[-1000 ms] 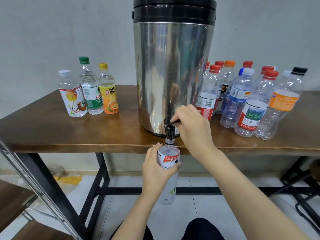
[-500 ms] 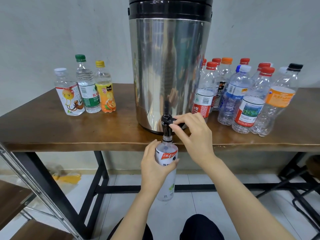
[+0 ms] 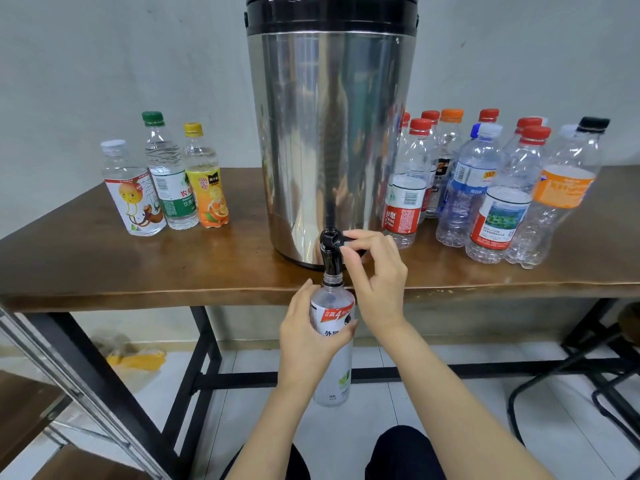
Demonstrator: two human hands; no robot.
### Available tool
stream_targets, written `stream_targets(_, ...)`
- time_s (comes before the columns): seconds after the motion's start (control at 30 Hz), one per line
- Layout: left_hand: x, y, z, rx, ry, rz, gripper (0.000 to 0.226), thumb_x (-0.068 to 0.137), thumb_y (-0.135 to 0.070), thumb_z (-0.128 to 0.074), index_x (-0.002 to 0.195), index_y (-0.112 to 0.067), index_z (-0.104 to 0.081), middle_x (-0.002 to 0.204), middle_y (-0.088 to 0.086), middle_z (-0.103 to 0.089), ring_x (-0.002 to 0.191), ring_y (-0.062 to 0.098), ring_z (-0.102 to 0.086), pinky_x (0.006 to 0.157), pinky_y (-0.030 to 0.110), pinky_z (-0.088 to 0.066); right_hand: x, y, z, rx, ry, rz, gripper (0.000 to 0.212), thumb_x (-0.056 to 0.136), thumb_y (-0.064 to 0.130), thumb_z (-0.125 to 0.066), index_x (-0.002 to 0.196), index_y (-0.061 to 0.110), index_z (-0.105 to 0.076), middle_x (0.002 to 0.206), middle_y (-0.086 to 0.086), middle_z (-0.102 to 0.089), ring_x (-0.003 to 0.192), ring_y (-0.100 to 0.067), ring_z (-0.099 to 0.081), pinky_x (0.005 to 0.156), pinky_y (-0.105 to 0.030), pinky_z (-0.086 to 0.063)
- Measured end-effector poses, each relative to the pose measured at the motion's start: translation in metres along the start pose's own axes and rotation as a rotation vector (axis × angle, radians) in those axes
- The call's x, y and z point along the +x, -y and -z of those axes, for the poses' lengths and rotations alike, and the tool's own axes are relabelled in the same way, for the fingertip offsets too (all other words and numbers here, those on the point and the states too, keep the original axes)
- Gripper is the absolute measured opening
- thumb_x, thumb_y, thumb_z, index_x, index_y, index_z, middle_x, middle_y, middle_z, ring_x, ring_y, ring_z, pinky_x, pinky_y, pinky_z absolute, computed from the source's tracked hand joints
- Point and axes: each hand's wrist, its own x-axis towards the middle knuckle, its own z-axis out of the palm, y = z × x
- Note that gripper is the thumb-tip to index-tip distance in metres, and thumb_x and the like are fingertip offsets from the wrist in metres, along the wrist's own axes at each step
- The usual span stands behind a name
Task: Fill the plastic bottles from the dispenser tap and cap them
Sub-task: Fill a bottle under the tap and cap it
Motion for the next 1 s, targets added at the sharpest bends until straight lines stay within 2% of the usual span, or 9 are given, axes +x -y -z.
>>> stream_targets(0.1, -0.002, 0.0034, -0.0007, -0.017, -0.006, 0.019, 0.09, 0.064, -0.034, -0.091, 0.141, -0.024, -0.045, 0.138, -0.005, -0.056, 0.112, 0.003, -0.058, 0.085, -0.001, -0.04, 0.0011, -0.0002, 0.0024, 0.029, 0.021, -0.026, 0.026, 0.095, 0.029, -0.057, 0.088, 0.006, -0.066, 0.105, 0.005, -0.067, 0.093, -0.018, -0.062, 0.079, -0.015, -0.044)
stream_targets(0.23, -0.0026, 0.0026, 0.0006, -0.025, -0.004, 0.026, 0.09, 0.064, -0.03, -0.092, 0.14, -0.023, -0.046, 0.131, -0.008, -0.059, 0.105, -0.016, -0.054, 0.08, -0.002, -0.039, 0.0018, -0.0011, 0.0034, 0.053, 0.044, -0.034, 0.025, 0.095, 0.029, -0.057, 0.089, 0.006, -0.066, 0.105, 0.002, -0.067, 0.099, -0.014, -0.062, 0.082, -0.018, -0.046)
stream_targets(0.3, -0.0023, 0.0019, 0.0021, -0.019, -0.002, 0.02, 0.089, 0.063, -0.029, -0.092, 0.139, -0.022, -0.047, 0.129, -0.007, -0.06, 0.105, -0.02, -0.052, 0.08, -0.002, -0.039, 0.0023, -0.0018, 0.004, 0.055, 0.051, -0.036, 0.026, 0.095, 0.029, -0.057, 0.089, 0.005, -0.066, 0.105, 0.002, -0.067, 0.098, -0.015, -0.063, 0.082, -0.02, -0.048)
stream_targets(0.37, -0.0019, 0.0004, 0.0042, -0.01, 0.001, 0.018, 0.087, 0.063, -0.029, -0.092, 0.137, -0.027, -0.046, 0.132, -0.006, -0.059, 0.104, -0.017, -0.054, 0.081, -0.002, -0.039, 0.0025, -0.002, 0.0039, 0.055, 0.054, -0.044, 0.027, 0.095, 0.029, -0.058, 0.088, 0.005, -0.066, 0.105, 0.002, -0.067, 0.097, -0.017, -0.063, 0.081, -0.023, -0.049)
stream_targets(0.47, -0.0004, -0.0008, 0.0049, 0.005, -0.009, -0.003, 0.084, 0.062, -0.03, -0.093, 0.129, -0.037, -0.043, 0.135, -0.003, -0.059, 0.107, -0.003, -0.058, 0.085, 0.0, -0.04, 0.0024, -0.0019, 0.0031, 0.066, 0.052, -0.045, 0.025, 0.094, 0.028, -0.059, 0.088, 0.004, -0.066, 0.104, 0.001, -0.068, 0.097, -0.016, -0.063, 0.08, -0.022, -0.048)
stream_targets(0.57, 0.0017, -0.0005, 0.0037, 0.011, -0.005, 0.006, 0.086, 0.062, -0.034, -0.093, 0.135, -0.026, -0.049, 0.136, -0.004, -0.058, 0.116, 0.006, -0.057, 0.089, 0.0, -0.04, 0.0033, -0.0019, 0.0041, 0.081, 0.055, -0.04, 0.025, 0.094, 0.027, -0.059, 0.088, 0.004, -0.066, 0.103, 0.0, -0.068, 0.098, -0.015, -0.063, 0.08, -0.02, -0.048)
stream_targets(0.67, 0.0033, 0.0006, 0.0025, 0.014, 0.003, 0.019, 0.089, 0.062, -0.035, -0.092, 0.138, -0.019, -0.05, 0.137, -0.004, -0.057, 0.117, 0.007, -0.056, 0.088, -0.002, -0.039, 0.0038, -0.0022, 0.0053, 0.083, 0.068, -0.046, 0.025, 0.094, 0.028, -0.059, 0.089, 0.005, -0.066, 0.103, 0.001, -0.068, 0.1, -0.014, -0.063, 0.081, -0.021, -0.048)
stream_targets(1.0, 0.003, -0.0022, 0.0041, 0.025, 0.013, 0.031, 0.089, 0.062, -0.037, -0.092, 0.139, -0.021, -0.049, 0.14, -0.003, -0.056, 0.119, 0.009, -0.056, 0.084, -0.002, -0.039, 0.0041, -0.0007, 0.0064, 0.098, 0.083, -0.071, 0.025, 0.093, 0.029, -0.058, 0.09, 0.006, -0.066, 0.104, 0.004, -0.066, 0.101, -0.01, -0.062, 0.081, -0.021, -0.049)
